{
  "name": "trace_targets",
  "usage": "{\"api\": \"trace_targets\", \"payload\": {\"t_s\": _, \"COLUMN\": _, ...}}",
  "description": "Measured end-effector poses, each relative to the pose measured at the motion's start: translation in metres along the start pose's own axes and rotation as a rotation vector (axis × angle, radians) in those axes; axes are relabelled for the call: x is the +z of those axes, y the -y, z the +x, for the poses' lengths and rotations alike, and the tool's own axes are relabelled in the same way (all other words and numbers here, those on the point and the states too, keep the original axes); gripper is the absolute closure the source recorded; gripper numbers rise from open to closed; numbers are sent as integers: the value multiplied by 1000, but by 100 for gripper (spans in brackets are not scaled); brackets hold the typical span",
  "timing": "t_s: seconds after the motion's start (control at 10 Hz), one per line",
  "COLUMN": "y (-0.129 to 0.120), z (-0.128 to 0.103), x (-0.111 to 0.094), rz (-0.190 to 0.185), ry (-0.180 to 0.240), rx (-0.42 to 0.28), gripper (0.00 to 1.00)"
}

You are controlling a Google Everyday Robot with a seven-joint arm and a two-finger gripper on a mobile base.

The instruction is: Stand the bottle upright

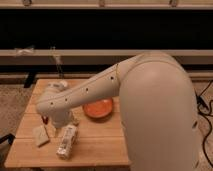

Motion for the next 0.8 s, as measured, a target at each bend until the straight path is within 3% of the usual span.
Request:
{"api": "trace_targets", "payload": {"t_s": 0.2, "y": -13, "z": 0, "x": 9, "rz": -25, "ry": -5, "rx": 13, "gripper": 20}}
{"api": "trace_targets", "payload": {"t_s": 0.4, "y": -19, "z": 1, "x": 19, "rz": -47, "ry": -16, "rx": 70, "gripper": 20}}
{"api": "trace_targets", "payload": {"t_s": 0.8, "y": -22, "z": 2, "x": 42, "rz": -44, "ry": -37, "rx": 120, "gripper": 20}}
